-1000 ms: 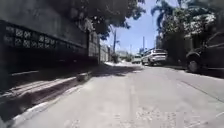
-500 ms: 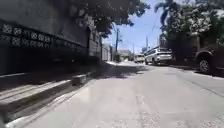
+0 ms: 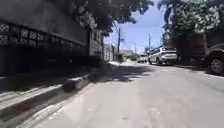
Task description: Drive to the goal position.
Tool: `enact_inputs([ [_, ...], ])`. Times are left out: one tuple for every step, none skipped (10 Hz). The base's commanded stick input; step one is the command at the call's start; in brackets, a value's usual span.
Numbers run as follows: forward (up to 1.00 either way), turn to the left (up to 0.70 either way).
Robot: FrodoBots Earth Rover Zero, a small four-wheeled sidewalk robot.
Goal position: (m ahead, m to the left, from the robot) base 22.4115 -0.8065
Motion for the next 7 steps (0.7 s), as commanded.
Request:
enact_inputs([
  [1.00, -0.37],
  [1.00, -0.37],
  [1.00, -0.37],
  [1.00, -0.12],
  [1.00, 0.03],
  [1.00, 0.03],
  [1.00, 0.03],
])
